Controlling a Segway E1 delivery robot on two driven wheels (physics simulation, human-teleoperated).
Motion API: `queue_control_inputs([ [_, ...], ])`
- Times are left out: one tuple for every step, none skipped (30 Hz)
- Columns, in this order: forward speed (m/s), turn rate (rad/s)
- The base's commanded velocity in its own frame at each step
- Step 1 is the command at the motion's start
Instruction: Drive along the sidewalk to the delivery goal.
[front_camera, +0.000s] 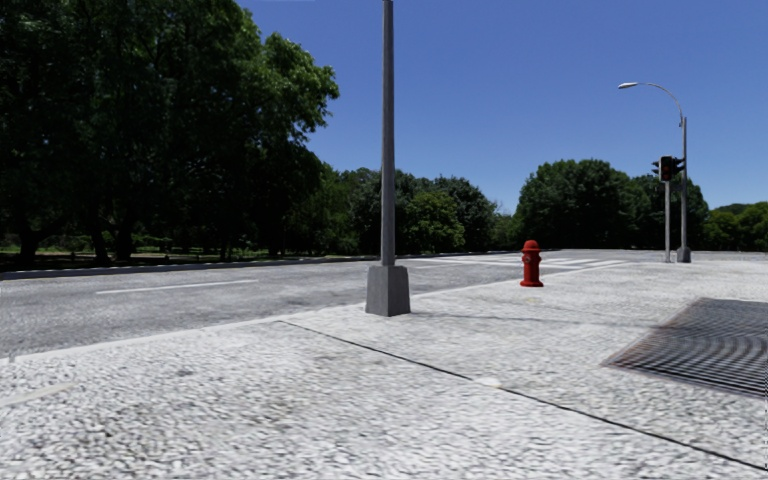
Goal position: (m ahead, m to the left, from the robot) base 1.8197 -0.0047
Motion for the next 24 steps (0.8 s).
queue_control_inputs([
  [1.52, 0.06],
  [1.52, 0.02],
  [1.52, 0.01],
  [1.52, 0.01],
  [1.52, 0.00],
  [1.52, 0.00],
  [1.52, 0.00],
  [1.52, 0.00],
  [1.52, 0.00],
  [1.52, 0.00],
  [1.52, 0.00],
  [1.52, 0.00],
  [1.52, 0.00],
  [1.52, 0.00],
  [1.52, 0.00],
  [1.52, 0.00],
  [1.52, 0.00],
  [1.52, 0.00],
  [1.52, 0.00],
  [1.52, 0.00],
  [1.52, 0.00],
  [1.52, 0.00],
  [1.52, 0.01],
  [1.52, 0.16],
])
